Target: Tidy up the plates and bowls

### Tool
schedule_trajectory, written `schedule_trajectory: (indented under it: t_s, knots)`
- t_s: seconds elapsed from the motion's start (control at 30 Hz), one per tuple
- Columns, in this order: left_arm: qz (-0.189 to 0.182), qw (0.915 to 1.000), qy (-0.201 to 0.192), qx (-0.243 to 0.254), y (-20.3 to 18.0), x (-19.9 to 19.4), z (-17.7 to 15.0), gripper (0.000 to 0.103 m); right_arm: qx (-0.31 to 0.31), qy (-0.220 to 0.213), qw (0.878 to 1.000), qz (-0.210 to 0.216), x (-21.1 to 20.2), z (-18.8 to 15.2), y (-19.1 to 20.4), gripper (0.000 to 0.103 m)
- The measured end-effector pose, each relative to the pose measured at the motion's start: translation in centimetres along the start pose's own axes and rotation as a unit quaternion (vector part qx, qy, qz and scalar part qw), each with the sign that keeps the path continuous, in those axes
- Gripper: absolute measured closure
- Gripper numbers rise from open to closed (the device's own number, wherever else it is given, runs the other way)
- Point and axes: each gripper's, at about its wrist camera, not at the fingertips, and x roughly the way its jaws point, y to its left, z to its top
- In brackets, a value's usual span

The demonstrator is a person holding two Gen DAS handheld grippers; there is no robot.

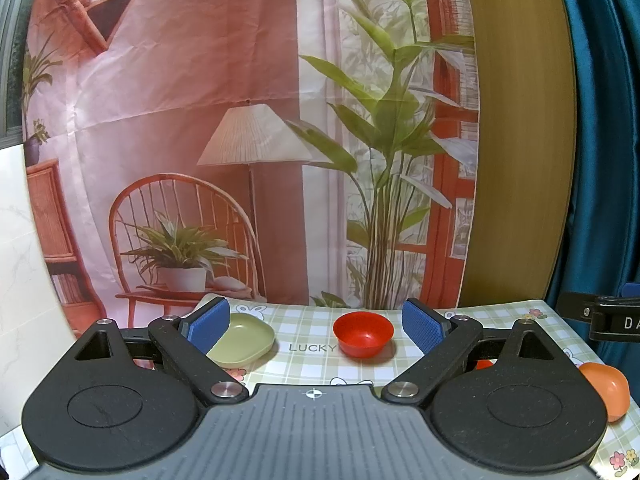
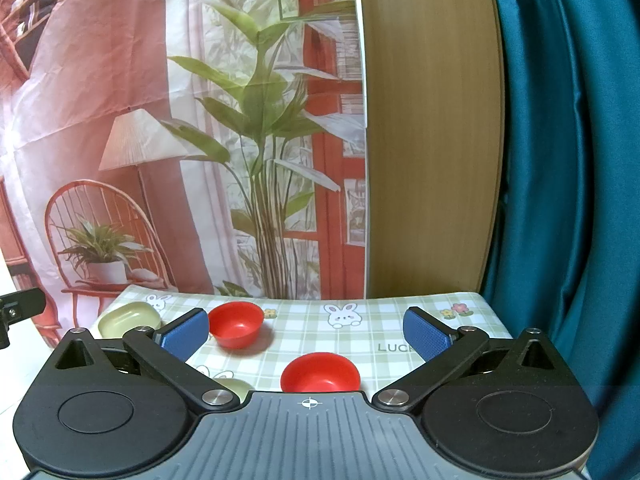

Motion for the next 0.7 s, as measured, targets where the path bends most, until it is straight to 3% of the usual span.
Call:
schedule_trajectory:
  t_s: [0.7]
  knots:
    - [0.002, 1.0000, 0.002, -0.006, 0.16, -0.07, 0.18, 0.009, -0.004, -0.003, 1.000, 0.000, -0.41, -0.17, -0.22, 0.000]
